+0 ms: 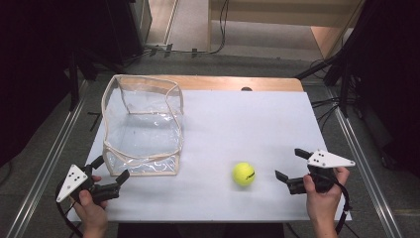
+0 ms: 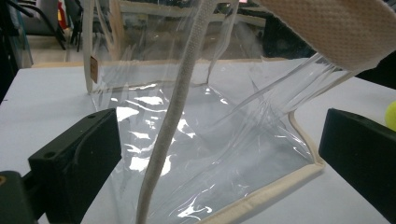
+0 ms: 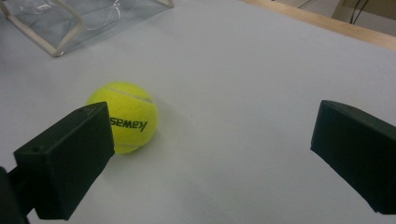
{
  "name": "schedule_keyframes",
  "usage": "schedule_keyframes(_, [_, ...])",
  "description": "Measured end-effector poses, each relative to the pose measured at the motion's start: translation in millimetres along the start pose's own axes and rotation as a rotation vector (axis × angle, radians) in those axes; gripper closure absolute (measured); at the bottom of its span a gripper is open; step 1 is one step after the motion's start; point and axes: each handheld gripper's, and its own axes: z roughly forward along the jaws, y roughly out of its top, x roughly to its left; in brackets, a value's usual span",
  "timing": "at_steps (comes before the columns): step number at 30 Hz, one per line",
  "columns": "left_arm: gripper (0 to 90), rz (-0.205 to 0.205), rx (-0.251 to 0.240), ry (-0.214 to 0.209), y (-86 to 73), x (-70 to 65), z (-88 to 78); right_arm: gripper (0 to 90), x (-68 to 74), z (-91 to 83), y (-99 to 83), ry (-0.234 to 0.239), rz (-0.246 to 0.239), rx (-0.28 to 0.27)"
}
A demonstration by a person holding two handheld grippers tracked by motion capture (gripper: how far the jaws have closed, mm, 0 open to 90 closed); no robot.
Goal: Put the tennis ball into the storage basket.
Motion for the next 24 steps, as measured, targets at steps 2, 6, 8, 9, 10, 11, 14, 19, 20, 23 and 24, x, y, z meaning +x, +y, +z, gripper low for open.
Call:
schedule_keyframes(2, [0.0,0.000,0.001,-0.001,0.0,0.1,0.1,0.0,2.3,1.7,3.9,0.016,-0.006,0.012])
schedule_keyframes(6, [0.0,-0.001,0.001,-0.002,-0.1,-0.3,-0.2,0.0,8.6,6.5,12.1,0.042,-0.028,0.036])
schedule_keyframes(8, [0.0,-0.002,0.000,-0.002,-0.2,-0.3,-0.5,0.0,12.0,9.1,16.4,0.051,-0.047,0.051])
schedule_keyframes(9, [0.0,-0.001,0.001,-0.002,-0.2,-0.2,-0.6,0.0,13.8,10.4,18.7,0.051,-0.058,0.058])
schedule_keyframes(10, [0.0,-0.002,0.000,-0.002,-0.2,-0.2,-0.6,0.0,15.3,11.7,20.9,0.051,-0.069,0.064])
schedule_keyframes(11, [0.0,-0.002,0.000,-0.002,-0.2,-0.2,-0.6,0.0,16.6,12.9,23.1,0.053,-0.078,0.067])
schedule_keyframes(14, [0.0,-0.001,0.000,-0.001,-0.1,-0.2,-0.5,0.0,20.0,16.6,29.1,0.070,-0.091,0.078])
schedule_keyframes(19, [0.0,-0.002,-0.001,-0.002,-0.1,-0.3,-0.6,0.0,26.5,23.7,36.9,0.097,-0.117,0.105])
schedule_keyframes(20, [0.0,-0.001,-0.001,-0.002,-0.1,-0.2,-0.5,0.0,28.1,25.4,38.0,0.100,-0.124,0.113])
schedule_keyframes(23, [0.0,-0.001,0.000,-0.003,-0.1,-0.1,-0.4,0.0,32.6,31.0,40.5,0.105,-0.142,0.133])
schedule_keyframes(24, [0.0,0.000,0.000,-0.003,-0.1,-0.1,-0.4,0.0,33.9,32.8,41.1,0.107,-0.146,0.140])
